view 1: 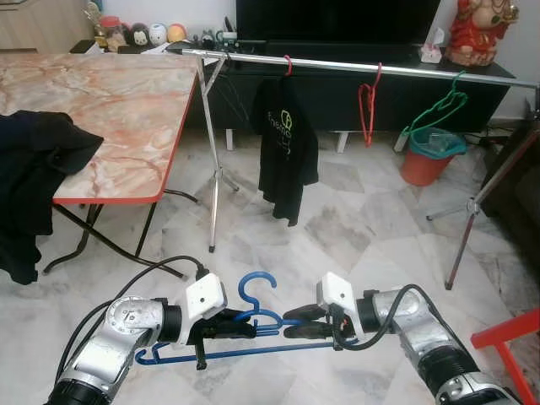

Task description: Hang hanger

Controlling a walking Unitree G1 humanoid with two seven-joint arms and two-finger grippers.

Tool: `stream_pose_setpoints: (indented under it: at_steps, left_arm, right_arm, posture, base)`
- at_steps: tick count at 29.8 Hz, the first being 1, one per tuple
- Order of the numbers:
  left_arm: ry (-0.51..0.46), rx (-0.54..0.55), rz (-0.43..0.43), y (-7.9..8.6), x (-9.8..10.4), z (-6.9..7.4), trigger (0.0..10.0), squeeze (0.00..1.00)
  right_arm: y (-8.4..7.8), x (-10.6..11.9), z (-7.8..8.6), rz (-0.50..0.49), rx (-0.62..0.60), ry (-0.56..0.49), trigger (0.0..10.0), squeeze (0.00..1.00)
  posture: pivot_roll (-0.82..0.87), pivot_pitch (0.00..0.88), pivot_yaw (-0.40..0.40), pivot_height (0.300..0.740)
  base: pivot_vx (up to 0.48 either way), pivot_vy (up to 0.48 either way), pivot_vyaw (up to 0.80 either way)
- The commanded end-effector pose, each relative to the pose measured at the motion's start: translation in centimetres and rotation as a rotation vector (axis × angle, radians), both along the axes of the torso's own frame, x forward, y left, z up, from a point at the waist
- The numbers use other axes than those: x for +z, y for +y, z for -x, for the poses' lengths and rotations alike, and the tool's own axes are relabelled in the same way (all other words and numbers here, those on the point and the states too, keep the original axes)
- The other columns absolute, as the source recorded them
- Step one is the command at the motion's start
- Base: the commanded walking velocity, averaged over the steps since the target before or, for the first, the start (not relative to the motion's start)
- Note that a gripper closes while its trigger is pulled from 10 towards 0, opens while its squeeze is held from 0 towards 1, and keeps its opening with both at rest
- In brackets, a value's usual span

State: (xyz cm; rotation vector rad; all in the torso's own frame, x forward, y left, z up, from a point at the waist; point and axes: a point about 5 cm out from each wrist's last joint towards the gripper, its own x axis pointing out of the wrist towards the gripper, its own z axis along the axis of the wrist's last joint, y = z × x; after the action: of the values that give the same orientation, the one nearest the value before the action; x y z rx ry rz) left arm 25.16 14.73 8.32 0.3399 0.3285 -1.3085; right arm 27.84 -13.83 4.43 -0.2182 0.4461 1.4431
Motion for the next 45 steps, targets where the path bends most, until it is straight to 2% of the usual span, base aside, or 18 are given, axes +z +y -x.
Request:
stream_pose_setpoints:
  at_steps: [1, 5, 6, 7, 8, 16, 22, 23, 24, 25, 26, 29, 32, 33, 38, 39, 40, 45]
  left_arm:
    - [-0.034, -0.02, -0.029, 0.3, 0.3, -0.2, 0.0, 0.0]
    - [-0.05, -0.055, -0.079, 0.7, 0.2, -0.1, 0.0, 0.0]
    - [-0.057, -0.067, -0.106, 0.8, 0.0, -0.1, 0.0, 0.0]
    - [-0.06, -0.072, -0.118, 0.9, -0.1, -0.1, 0.0, 0.0]
    - [-0.06, -0.074, -0.126, 1.0, -0.2, -0.1, 0.0, 0.0]
    - [-0.047, -0.077, -0.227, 2.1, -1.9, 0.2, 0.0, 0.0]
    - [0.037, 0.069, -0.301, 4.1, -5.6, 1.0, 0.0, 0.0]
    - [0.057, 0.139, -0.336, 4.9, -7.0, 1.4, 2.4, 0.0]
    - [0.057, 0.139, -0.336, 4.9, -7.0, 1.4, 2.4, 0.0]
    - [0.065, 0.19, -0.36, 5.5, -7.8, 1.6, 3.5, 0.0]
    - [0.073, 0.273, -0.394, 6.3, -9.1, 2.3, 10.0, 0.0]
    - [0.091, 0.356, -0.419, 6.9, -10.0, 2.9, 10.0, 0.0]
    - [0.13, 0.598, -0.442, 8.0, -11.8, 3.6, 10.0, 0.0]
    - [0.13, 0.598, -0.442, 8.0, -11.8, 3.6, 10.0, 0.0]
    - [0.288, 0.954, -0.396, 9.2, -14.0, 5.5, 10.0, 0.0]
    - [0.288, 0.954, -0.396, 9.2, -14.0, 5.5, 10.0, 0.0]
    - [0.35, 1.113, -0.385, 9.4, -15.0, 6.9, 10.0, 0.0]
    - [0.409, 1.257, -0.382, 8.8, -16.3, 8.9, 10.0, 0.0]
  right_arm:
    - [-0.2, -0.2, 0.1, 0.025, 0.014, 0.013, 10.0, 1.0]
    - [-0.4, -1.1, 0.4, 0.08, -0.001, 0.015, 10.0, 1.0]
    - [-0.6, -1.6, 0.5, 0.123, -0.016, 0.013, 10.0, 0.12]
    - [-0.7, -1.9, 0.6, 0.14, -0.024, 0.014, 10.0, 0.12]
    - [-0.8, -2.2, 0.7, 0.155, -0.034, 0.018, 10.0, 0.0]
    - [-1.2, -3.5, 0.5, 0.231, -0.204, -0.034, 10.0, 0.0]
    - [-2.2, -4.6, 0.2, 0.313, -0.449, -0.087, 10.0, 0.0]
    - [-2.4, -5.2, 0.6, 0.319, -0.497, -0.068, 10.0, 0.0]
    - [-2.4, -5.2, 0.6, 0.319, -0.497, -0.068, 10.0, 0.0]
    - [-2.4, -5.6, 0.9, 0.318, -0.527, -0.052, 10.0, 0.0]
    - [-2.7, -6.5, 1.7, 0.33, -0.595, -0.005, 10.0, 0.0]
    - [-2.9, -7.4, 2.5, 0.35, -0.647, 0.029, 10.0, 0.0]
    - [-3.4, -9.0, 4.0, 0.412, -0.79, 0.085, 10.0, 0.0]
    - [-3.4, -9.0, 4.0, 0.412, -0.79, 0.085, 10.0, 0.0]
    - [-4.5, -11.1, 6.5, 0.433, -1.14, 0.241, 10.0, 0.0]
    - [-4.5, -11.1, 6.5, 0.433, -1.14, 0.241, 10.0, 0.0]
    - [-5.3, -12.2, 8.4, 0.463, -1.316, 0.328, 10.0, 0.0]
    - [-5.4, -13.6, 11.2, 0.481, -1.428, 0.447, 10.0, 0.0]
  posture:
    - [0.07, 0.0, -0.058, 0.74]
    - [0.07, 0.0, -0.057, 0.74]
    - [0.07, 0.0, -0.057, 0.74]
    - [0.07, 0.0, -0.057, 0.74]
    - [0.07, 0.0, -0.057, 0.74]
    - [0.08, 0.0, -0.058, 0.74]
    - [0.07, 0.0, -0.056, 0.74]
    - [0.07, 0.0, -0.054, 0.74]
    - [0.07, 0.0, -0.054, 0.74]
    - [0.07, 0.0, -0.054, 0.74]
    - [0.07, 0.0, -0.055, 0.74]
    - [0.07, 0.0, -0.055, 0.74]
    - [0.08, 0.0, -0.056, 0.74]
    - [0.08, 0.0, -0.056, 0.74]
    - [0.07, 0.0, -0.051, 0.74]
    - [0.07, 0.0, -0.051, 0.74]
    - [0.07, 0.0, -0.052, 0.74]
    - [0.06, 0.0, -0.05, 0.74]
  base:
    - [0.0, 0.0, 0.0]
    - [0.0, 0.0, 0.0]
    - [0.0, 0.0, 0.0]
    - [0.0, 0.0, 0.0]
    - [0.0, 0.0, 0.0]
    - [0.0, 0.0, 0.0]
    - [0.0, 0.0, 0.0]
    - [0.0, 0.0, 0.0]
    - [0.0, 0.0, 0.0]
    - [0.0, 0.0, 0.0]
    - [0.0, 0.0, 0.0]
    - [0.0, 0.0, 0.0]
    - [0.0, 0.0, 0.0]
    - [0.0, 0.0, 0.0]
    - [0.0, 0.0, 0.0]
    - [0.0, 0.0, 0.0]
    - [0.0, 0.0, 0.0]
    - [0.0, 0.0, 0.0]
